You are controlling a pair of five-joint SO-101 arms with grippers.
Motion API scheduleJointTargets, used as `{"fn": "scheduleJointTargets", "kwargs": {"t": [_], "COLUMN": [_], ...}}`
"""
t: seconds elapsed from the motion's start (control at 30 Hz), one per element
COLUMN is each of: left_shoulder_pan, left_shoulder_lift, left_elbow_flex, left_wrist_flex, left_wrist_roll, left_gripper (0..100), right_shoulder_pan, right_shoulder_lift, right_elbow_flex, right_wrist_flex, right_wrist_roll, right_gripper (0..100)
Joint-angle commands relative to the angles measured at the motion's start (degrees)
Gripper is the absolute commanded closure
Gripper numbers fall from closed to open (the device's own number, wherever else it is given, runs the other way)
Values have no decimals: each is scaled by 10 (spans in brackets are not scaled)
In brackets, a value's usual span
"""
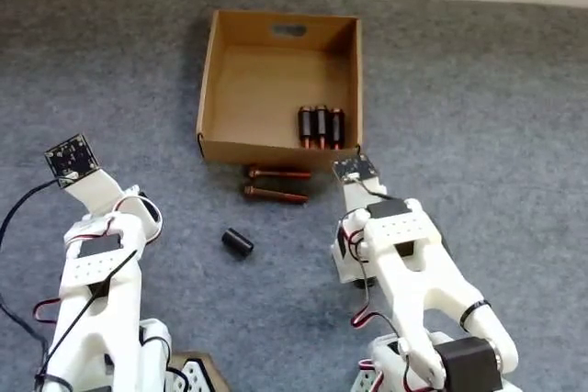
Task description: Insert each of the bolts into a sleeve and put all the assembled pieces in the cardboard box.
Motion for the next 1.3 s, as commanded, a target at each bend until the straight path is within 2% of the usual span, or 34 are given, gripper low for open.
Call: {"fn": "scheduleJointTargets", "kwargs": {"t": [0.0, 0.13, 0.23, 0.3, 0.47, 0.57, 0.7, 0.77, 0.9, 1.1, 1.27], "left_shoulder_pan": [-3, -3, -3, -3, -3, 2, 59, 86, 119, 184, 225], "left_shoulder_lift": [0, 0, 0, 0, 0, 0, 0, 0, 0, 0, 1], "left_elbow_flex": [-19, -19, -19, -19, -20, -31, -115, -141, -145, -141, -153], "left_wrist_flex": [-10, -10, -10, -10, -7, 18, 163, 204, 209, 223, 234], "left_wrist_roll": [4, 4, 4, 4, 1, -49, -119, -135, -182, -195, -217], "left_gripper": [990, 990, 990, 990, 989, 989, 989, 989, 977, 800, 811], "right_shoulder_pan": [3, 3, 3, 5, 8, 10, 7, 7, 10, 10, 10], "right_shoulder_lift": [-13, -13, -14, -19, -32, -74, -136, -154, -153, -159, -196], "right_elbow_flex": [16, 23, 24, 24, -47, -93, -108, -108, -108, -14, 59], "right_wrist_flex": [-31, -44, -42, -39, 58, 90, 54, 44, 38, -71, -121], "right_wrist_roll": [-1, -1, -2, -4, -2, -1, -1, -2, -5, -5, -5], "right_gripper": [875, 885, 991, 983, 992, 992, 992, 992, 992, 992, 992]}}
